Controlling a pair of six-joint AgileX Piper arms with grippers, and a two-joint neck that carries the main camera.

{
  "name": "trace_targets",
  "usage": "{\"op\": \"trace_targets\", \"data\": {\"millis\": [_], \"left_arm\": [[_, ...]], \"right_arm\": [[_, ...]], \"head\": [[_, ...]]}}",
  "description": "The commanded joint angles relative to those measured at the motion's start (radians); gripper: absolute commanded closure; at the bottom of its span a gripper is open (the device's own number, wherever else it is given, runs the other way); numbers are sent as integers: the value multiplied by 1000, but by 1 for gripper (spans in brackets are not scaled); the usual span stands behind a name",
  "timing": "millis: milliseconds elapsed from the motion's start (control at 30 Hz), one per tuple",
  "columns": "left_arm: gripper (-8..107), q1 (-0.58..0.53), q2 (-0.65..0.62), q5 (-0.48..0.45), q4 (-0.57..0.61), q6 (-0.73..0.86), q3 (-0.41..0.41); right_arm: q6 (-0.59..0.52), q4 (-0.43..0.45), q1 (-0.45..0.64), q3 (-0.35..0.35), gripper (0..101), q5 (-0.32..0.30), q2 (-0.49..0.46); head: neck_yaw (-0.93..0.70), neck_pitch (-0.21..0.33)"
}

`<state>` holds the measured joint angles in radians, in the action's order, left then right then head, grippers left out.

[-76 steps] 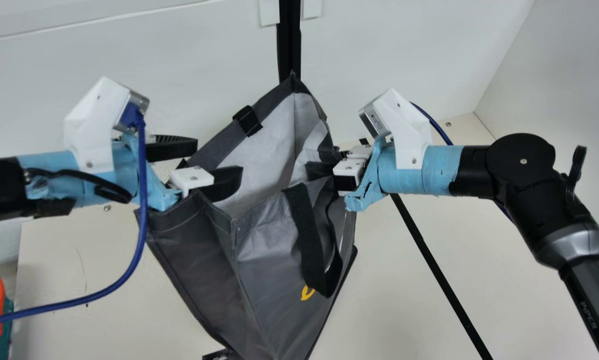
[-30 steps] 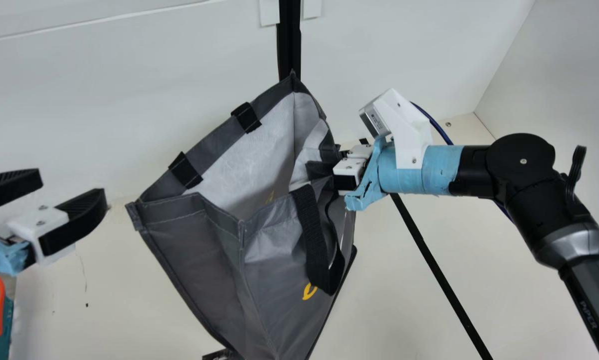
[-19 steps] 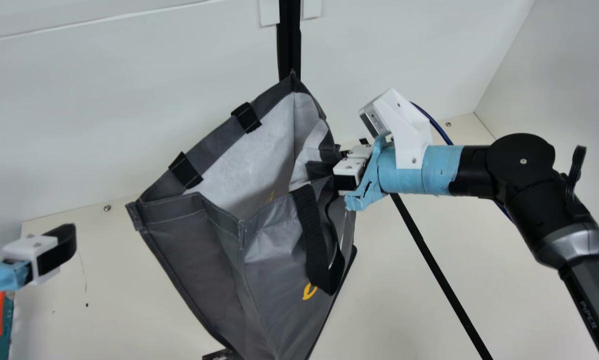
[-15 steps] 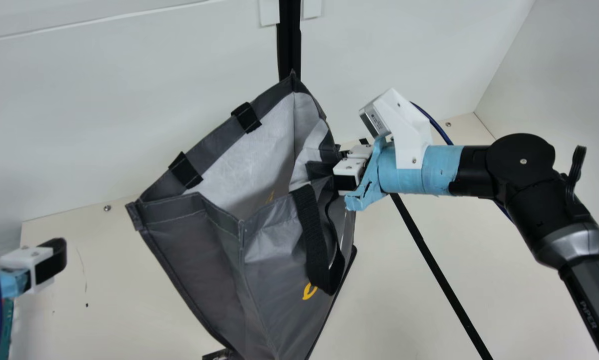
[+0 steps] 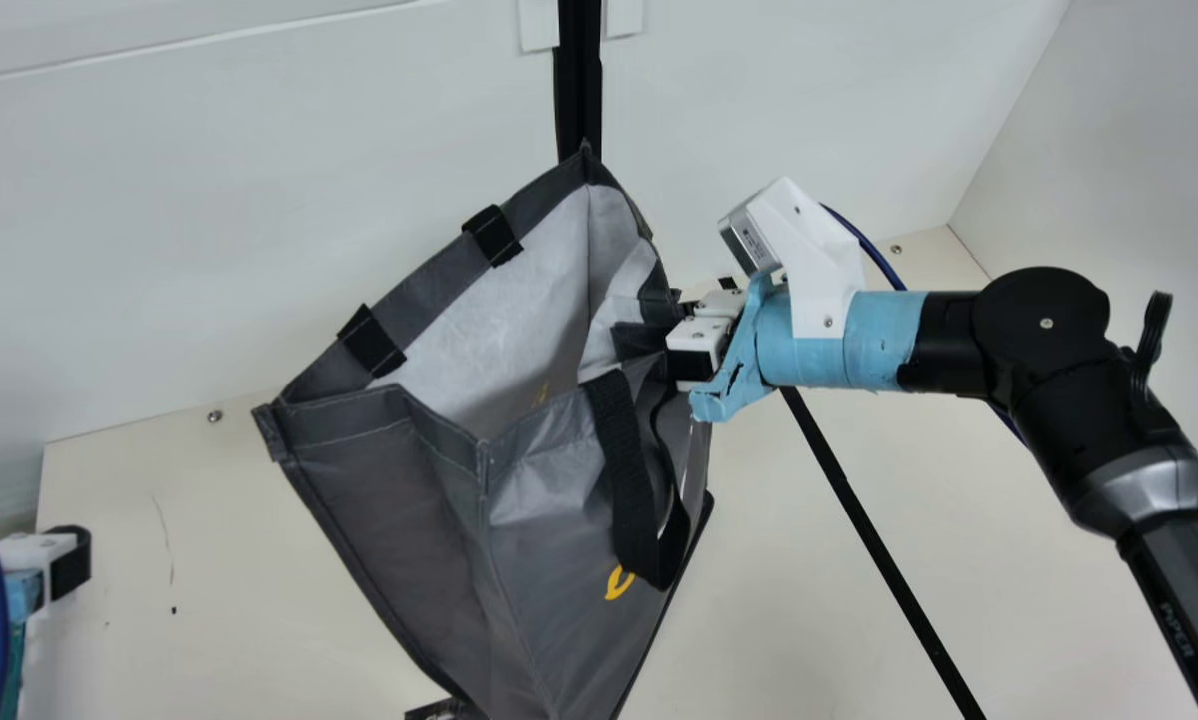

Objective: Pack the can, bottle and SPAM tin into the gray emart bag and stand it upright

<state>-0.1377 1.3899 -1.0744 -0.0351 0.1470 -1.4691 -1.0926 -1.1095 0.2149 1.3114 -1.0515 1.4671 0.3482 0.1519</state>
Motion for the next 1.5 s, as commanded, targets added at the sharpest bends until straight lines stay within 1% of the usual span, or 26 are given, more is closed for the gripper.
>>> {"op": "trace_targets", "data": {"millis": [0, 33, 100, 333, 600, 1000, 1233, 1467], "left_arm": [[9, 0, 0, 0, 0, 0, 0], [9, 0, 0, 0, 0, 0, 0], [9, 0, 0, 0, 0, 0, 0], [9, 0, 0, 0, 0, 0, 0], [9, 0, 0, 0, 0, 0, 0], [9, 0, 0, 0, 0, 0, 0], [9, 0, 0, 0, 0, 0, 0], [9, 0, 0, 0, 0, 0, 0]], "right_arm": [[0, 0, 0, 0, 101, 0, 0], [20, 10, -6, -10, 101, -1, -25], [24, 18, 0, -3, 101, 5, -26], [67, 101, 55, 53, 101, 28, -27], [135, 216, 124, 117, 101, 46, -28], [216, 366, 194, 181, 101, 67, -31], [238, 420, 246, 236, 101, 65, -15], [245, 460, 307, 308, 101, 45, 15]], "head": [[1, 23], [1, 23], [1, 23], [1, 23], [1, 23], [1, 23], [1, 23], [1, 23]]}}
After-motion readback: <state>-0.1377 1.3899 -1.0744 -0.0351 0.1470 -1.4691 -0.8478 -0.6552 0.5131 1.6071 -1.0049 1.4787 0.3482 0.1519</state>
